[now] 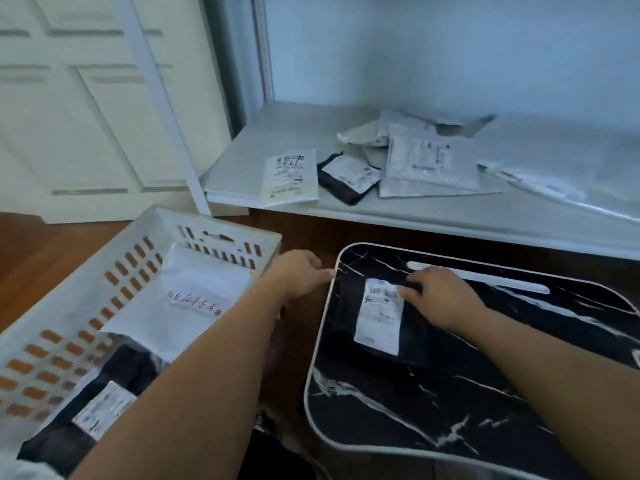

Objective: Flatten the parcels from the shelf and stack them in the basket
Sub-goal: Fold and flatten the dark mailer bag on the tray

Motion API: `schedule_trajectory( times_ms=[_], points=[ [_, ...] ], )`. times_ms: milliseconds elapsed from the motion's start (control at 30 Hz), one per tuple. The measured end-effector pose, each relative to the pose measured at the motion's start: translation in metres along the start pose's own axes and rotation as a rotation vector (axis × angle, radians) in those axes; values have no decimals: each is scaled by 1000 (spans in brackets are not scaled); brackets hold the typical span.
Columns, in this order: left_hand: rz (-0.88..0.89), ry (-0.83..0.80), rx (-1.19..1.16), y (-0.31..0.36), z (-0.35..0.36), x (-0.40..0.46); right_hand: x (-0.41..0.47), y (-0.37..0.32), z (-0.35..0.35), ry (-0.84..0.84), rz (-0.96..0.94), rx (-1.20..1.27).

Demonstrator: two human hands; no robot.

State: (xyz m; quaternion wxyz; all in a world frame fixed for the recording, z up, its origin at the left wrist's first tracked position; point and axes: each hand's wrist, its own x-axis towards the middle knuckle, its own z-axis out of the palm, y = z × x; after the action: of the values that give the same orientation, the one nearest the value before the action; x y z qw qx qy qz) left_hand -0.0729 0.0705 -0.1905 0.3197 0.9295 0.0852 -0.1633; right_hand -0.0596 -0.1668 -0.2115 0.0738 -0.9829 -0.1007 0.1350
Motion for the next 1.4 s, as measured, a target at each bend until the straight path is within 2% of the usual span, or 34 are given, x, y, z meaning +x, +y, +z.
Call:
schedule_trajectory(
  times_ms=[100, 167, 233, 300, 367, 433, 500, 600, 733, 800, 867, 900, 967, 1033, 1133, 1233, 1400],
  points=[
    [-64, -112, -112, 26, 50, 12, -21, 55, 6, -18, 218, 135],
    [-106, -126, -77, 36, 82, 19, -33, 75, 16, -52, 292, 201],
    [-210, -43, -76, 40, 107, 24, -40, 86, 29, -55, 315, 260],
    [-353, 85, -215, 40, 122, 27, -41, 89, 41, -60, 345, 402],
    [-411, 192, -378, 39, 129, 26, -37, 85, 50, -52, 415, 635],
    [-398, 203, -418, 42, 137, 30, -29, 83, 56, -33, 515, 899],
    [-390, 129, -491, 44, 140, 27, -24, 77, 57, -9, 568, 1007],
    [-385, -5, -636, 50, 151, 27, -20, 84, 55, 4, 618, 894],
    [-320, -109, -614, 63, 169, 26, -32, 108, 58, 184, 574, 682],
    [-297, -36, -535, 73, 180, 24, -41, 123, 64, 192, 572, 495],
    [-265, 153, -395, 85, 189, 22, -48, 133, 72, 239, 583, 423],
    [-210, 251, -313, 90, 192, 19, -50, 135, 75, 318, 571, 410],
    [5, 382, -119, 100, 200, 12, -48, 135, 79, 517, 442, 335],
    [289, 410, 165, 102, 215, 10, -42, 131, 86, 594, 229, 169],
    [535, 293, 469, 89, 237, 13, -38, 121, 109, 426, -25, -25],
    [553, 231, 536, 68, 250, 10, -41, 119, 132, 348, -87, -78],
    [556, 216, 540, 50, 259, 2, -46, 115, 137, 343, -80, -121]
  ],
)
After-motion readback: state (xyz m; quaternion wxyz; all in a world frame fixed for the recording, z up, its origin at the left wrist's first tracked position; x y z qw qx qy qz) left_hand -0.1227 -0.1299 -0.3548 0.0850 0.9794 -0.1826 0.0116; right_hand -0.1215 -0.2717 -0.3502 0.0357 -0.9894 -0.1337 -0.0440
